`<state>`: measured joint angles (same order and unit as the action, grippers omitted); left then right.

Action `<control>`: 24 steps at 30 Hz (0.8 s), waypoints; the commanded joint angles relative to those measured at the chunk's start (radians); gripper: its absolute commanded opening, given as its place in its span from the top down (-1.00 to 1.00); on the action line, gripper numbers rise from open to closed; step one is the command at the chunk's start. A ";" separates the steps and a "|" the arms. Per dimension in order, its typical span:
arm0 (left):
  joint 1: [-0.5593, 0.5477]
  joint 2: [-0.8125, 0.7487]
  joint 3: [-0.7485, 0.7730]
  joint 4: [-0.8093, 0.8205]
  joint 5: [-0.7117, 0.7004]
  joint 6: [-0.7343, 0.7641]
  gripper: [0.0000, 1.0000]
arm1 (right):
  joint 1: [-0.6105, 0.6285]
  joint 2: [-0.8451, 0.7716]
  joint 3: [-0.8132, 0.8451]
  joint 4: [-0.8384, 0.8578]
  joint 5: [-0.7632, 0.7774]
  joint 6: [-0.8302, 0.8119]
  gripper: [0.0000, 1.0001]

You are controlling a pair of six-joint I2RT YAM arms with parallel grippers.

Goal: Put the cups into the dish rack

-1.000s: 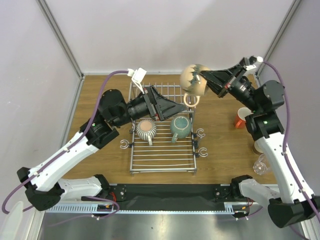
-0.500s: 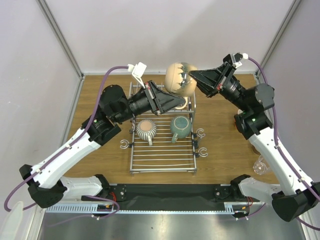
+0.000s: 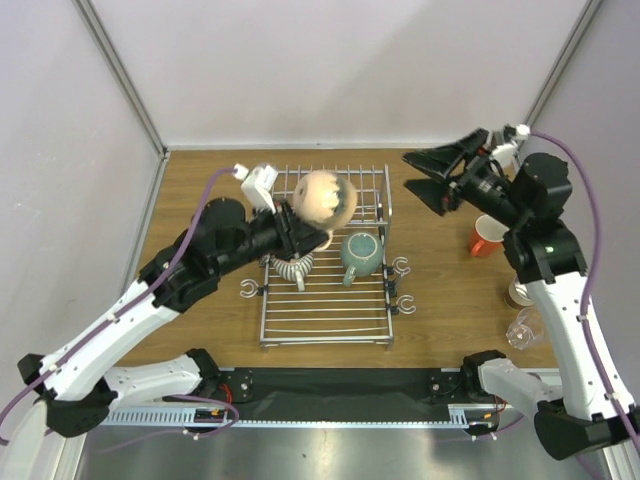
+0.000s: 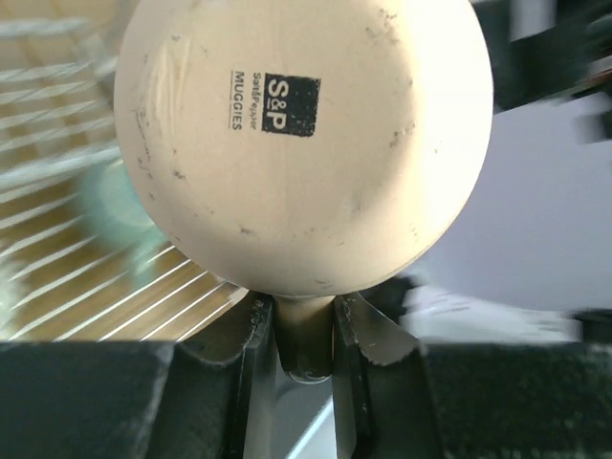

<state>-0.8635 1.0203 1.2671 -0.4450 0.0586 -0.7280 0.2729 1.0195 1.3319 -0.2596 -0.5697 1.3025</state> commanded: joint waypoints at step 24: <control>-0.108 -0.080 -0.399 -0.374 -0.451 -0.005 1.00 | -0.264 -0.082 -0.100 -0.541 -0.088 -0.335 -0.62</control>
<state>-0.9657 0.9012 0.8417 -0.9173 -0.3351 -0.7235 0.0242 0.9516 1.2392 -0.7963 -0.6224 0.9913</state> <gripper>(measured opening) 0.272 0.816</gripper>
